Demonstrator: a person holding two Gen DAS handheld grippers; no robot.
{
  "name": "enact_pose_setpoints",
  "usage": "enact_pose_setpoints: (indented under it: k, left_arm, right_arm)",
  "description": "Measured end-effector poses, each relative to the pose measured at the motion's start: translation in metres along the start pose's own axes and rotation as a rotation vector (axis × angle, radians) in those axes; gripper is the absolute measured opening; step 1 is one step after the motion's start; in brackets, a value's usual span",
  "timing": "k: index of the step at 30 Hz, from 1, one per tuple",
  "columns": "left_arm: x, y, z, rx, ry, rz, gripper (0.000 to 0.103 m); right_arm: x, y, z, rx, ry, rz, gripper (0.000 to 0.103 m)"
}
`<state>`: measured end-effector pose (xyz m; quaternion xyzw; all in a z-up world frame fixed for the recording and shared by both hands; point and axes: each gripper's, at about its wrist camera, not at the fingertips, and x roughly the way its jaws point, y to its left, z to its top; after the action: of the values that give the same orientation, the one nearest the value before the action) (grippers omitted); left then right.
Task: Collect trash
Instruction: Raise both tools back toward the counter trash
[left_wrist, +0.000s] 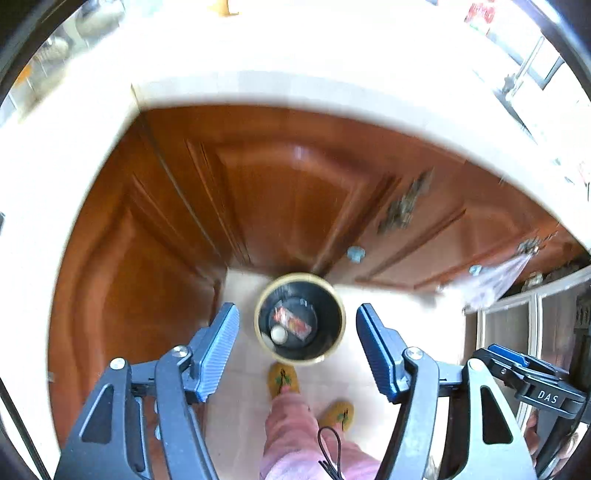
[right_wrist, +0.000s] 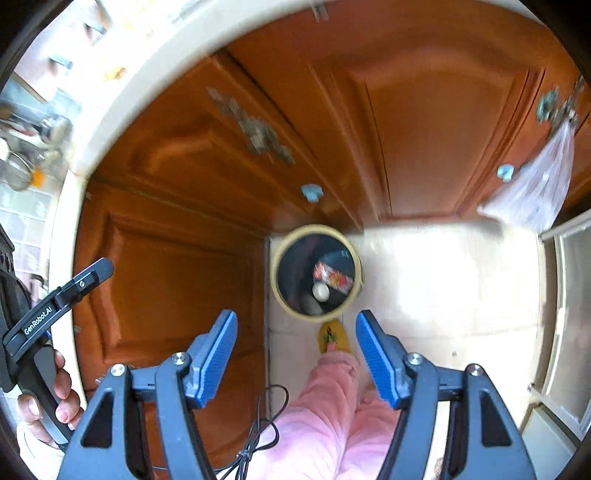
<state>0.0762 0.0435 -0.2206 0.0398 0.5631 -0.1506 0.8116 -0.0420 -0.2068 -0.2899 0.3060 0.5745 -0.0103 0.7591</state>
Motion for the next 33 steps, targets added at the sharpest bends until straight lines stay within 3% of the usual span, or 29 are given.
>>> enact_pose_setpoints:
  k: [7, 16, 23, 33]
  left_arm:
    - [-0.072, -0.003, 0.040, -0.009, -0.154, 0.013, 0.071]
    - [-0.139, -0.015, 0.088, 0.012, -0.292, 0.012, 0.081]
    - [-0.157, -0.016, 0.133, 0.018, -0.350, 0.003, 0.085]
    - [-0.152, -0.012, 0.212, 0.039, -0.388, -0.052, 0.085]
  right_arm:
    - [-0.060, 0.028, 0.029, -0.023, -0.140, 0.079, 0.067]
    - [-0.120, 0.065, 0.072, -0.090, -0.267, 0.154, 0.067]
    - [-0.153, 0.083, 0.107, -0.101, -0.344, 0.167, 0.067]
    - [-0.175, 0.114, 0.164, -0.096, -0.425, 0.134, 0.067]
